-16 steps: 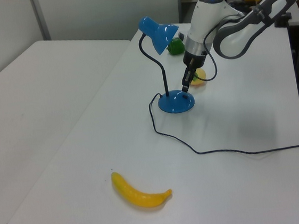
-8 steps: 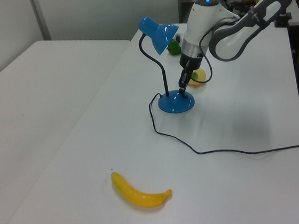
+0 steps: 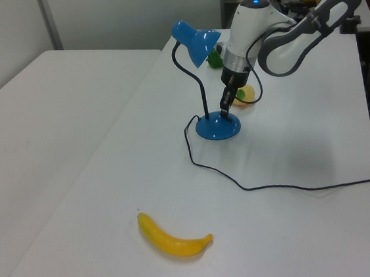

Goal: Turn on desk lamp
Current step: 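Press the switch on the lamp base with the gripper fingers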

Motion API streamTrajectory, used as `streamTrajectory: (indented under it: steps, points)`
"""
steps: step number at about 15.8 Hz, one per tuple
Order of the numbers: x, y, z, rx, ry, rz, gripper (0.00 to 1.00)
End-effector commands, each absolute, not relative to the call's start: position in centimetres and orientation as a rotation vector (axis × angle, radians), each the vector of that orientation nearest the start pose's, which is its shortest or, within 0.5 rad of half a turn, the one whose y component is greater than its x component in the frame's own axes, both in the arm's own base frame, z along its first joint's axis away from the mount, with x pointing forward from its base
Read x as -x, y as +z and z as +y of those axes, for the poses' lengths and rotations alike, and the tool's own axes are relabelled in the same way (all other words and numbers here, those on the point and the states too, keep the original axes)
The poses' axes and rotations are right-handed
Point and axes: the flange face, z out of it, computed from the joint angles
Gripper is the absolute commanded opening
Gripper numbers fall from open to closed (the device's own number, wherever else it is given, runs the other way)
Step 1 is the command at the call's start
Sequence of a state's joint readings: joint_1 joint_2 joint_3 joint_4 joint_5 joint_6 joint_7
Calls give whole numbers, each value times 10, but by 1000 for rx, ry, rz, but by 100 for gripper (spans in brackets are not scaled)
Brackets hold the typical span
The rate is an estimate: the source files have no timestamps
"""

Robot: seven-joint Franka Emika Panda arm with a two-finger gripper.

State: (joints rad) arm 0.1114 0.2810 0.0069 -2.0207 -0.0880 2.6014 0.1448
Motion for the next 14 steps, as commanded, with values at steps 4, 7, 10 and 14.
streamTrajectory:
  steps: [4,7,10,14]
  points:
    - [-614,340,86,3132,-428,-65,0]
    - [-613,337,86,3136,-419,-66,0]
    - [-614,337,85,3136,-419,-64,0]
    - [-614,336,84,3140,-415,-67,0]
